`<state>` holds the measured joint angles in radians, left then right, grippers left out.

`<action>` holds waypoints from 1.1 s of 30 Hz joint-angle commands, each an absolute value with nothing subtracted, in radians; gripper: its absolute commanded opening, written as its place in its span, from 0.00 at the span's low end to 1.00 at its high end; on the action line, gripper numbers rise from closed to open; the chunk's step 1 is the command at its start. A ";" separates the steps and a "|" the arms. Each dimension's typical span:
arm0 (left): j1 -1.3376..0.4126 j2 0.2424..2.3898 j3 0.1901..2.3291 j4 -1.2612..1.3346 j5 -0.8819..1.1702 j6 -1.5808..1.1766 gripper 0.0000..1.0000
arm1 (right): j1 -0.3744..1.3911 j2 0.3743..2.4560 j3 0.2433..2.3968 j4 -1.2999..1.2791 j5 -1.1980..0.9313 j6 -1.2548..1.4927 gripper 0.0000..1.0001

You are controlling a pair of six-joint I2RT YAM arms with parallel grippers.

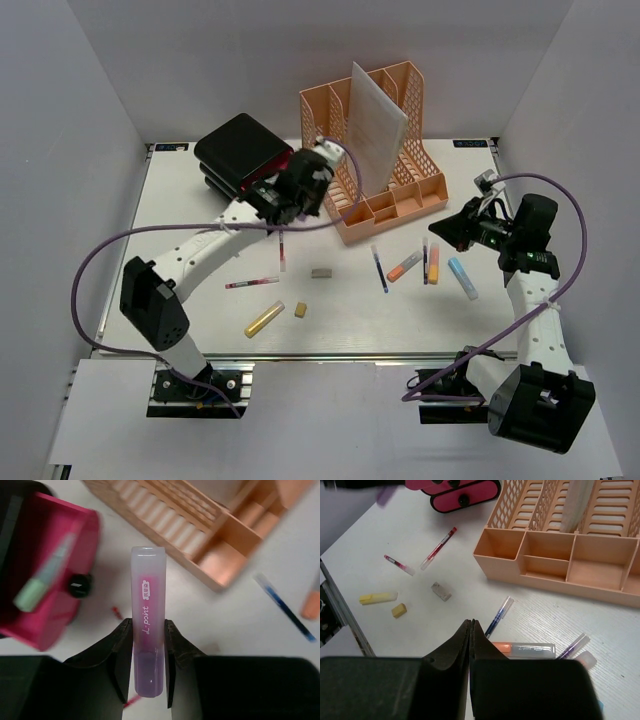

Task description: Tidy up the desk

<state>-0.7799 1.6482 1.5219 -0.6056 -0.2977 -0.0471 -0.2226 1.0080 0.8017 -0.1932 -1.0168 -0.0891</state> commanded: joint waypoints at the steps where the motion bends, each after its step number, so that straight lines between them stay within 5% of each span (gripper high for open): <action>1: -0.703 1.677 1.597 -0.652 -0.345 0.072 0.00 | -0.207 0.993 0.805 -0.222 -1.023 -0.155 0.00; 8: -0.546 1.804 1.816 -0.643 -0.403 0.204 0.00 | -0.189 0.996 0.807 -0.232 -1.008 -0.172 0.00; 22: -0.451 1.861 1.799 -0.512 -0.339 0.342 0.00 | -0.160 1.015 0.808 -0.239 -0.999 -0.187 0.00; 33: -0.442 1.865 1.752 -0.523 -0.330 0.307 0.17 | -0.146 1.031 0.805 -0.239 -0.997 -0.196 0.00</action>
